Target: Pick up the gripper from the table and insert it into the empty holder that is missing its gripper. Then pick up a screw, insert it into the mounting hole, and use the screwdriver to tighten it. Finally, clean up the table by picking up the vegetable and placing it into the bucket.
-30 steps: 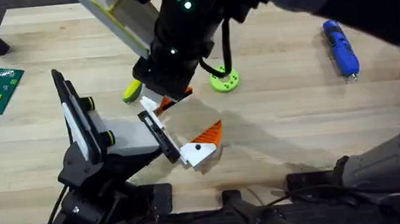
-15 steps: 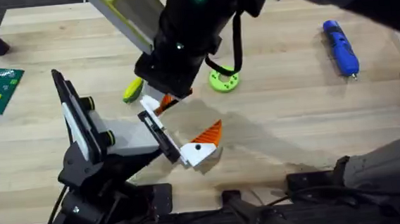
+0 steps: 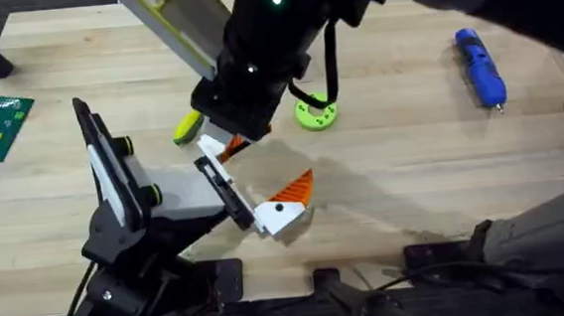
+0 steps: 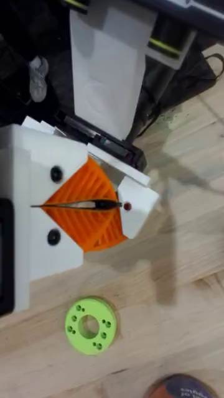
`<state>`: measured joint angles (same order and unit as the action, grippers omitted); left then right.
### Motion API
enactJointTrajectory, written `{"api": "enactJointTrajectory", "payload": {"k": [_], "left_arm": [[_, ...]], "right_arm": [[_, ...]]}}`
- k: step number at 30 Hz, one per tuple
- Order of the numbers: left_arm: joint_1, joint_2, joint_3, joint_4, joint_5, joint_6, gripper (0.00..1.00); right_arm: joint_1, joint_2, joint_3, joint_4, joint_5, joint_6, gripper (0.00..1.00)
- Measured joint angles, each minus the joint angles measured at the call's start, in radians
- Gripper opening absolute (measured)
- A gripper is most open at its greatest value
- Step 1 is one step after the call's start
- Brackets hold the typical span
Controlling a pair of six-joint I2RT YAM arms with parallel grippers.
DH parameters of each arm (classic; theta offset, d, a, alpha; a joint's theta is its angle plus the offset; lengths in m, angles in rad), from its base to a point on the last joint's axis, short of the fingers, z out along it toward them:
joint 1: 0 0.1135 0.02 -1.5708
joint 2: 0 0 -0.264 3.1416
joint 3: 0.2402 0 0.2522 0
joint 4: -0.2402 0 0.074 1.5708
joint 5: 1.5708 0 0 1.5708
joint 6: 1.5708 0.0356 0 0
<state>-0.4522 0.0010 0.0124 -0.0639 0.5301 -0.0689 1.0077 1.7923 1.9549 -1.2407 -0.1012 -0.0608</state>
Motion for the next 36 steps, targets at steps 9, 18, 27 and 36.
{"api": "enactJointTrajectory", "payload": {"k": [9, 18, 27, 36], "left_arm": [[0.000, 0.000, 0.000, 0.000, 0.000, 0.000, 0.984], [0.000, 0.000, 0.000, 0.000, 0.000, 0.000, 0.984], [0.000, 0.000, 0.000, 0.000, 0.000, 0.000, 0.984], [0.000, 0.000, 0.000, 0.000, 0.000, 0.000, 0.984]], "right_arm": [[0.000, 0.003, 0.000, -0.003, 0.000, 0.000, 0.012], [0.000, 0.003, 0.000, -0.003, 0.000, 0.000, 0.012], [0.000, 0.021, 0.000, -0.003, 0.000, 0.000, 0.012], [0.000, 0.043, 0.000, -0.003, 0.000, 0.000, 0.012]]}}
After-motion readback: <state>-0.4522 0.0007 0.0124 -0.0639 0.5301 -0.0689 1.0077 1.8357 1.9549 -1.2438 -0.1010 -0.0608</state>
